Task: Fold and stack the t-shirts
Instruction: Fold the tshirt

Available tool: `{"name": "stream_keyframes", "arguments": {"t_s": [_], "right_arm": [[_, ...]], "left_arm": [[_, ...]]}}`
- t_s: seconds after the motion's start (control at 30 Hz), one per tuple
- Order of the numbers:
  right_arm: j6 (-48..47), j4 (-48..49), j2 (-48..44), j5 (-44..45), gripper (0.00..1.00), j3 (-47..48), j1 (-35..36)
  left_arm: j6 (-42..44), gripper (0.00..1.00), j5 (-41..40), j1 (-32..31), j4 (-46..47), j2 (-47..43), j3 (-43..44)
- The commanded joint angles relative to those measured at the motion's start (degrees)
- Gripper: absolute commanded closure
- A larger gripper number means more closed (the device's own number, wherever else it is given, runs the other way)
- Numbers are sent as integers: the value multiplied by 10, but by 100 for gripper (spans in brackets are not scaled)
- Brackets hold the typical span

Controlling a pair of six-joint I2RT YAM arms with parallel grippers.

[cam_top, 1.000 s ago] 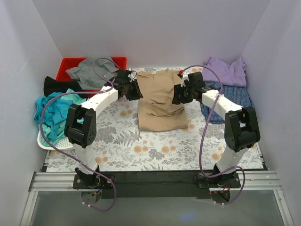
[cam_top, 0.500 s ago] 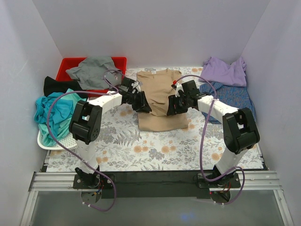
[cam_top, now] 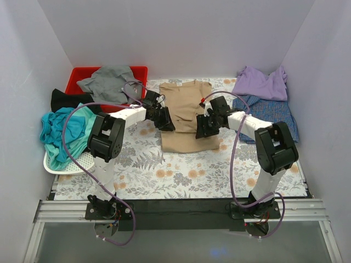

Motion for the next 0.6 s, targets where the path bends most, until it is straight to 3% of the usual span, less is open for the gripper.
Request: {"name": "stream_keyframes", "arguments": {"t_s": [0.0, 0.57], "right_arm": [[-6, -5, 20, 11, 43, 25, 2], [-38, -5, 143, 60, 43, 181, -12]], "left_arm": [[13, 79, -44, 0, 3, -18, 23], [21, 80, -111, 3, 16, -37, 1]]}}
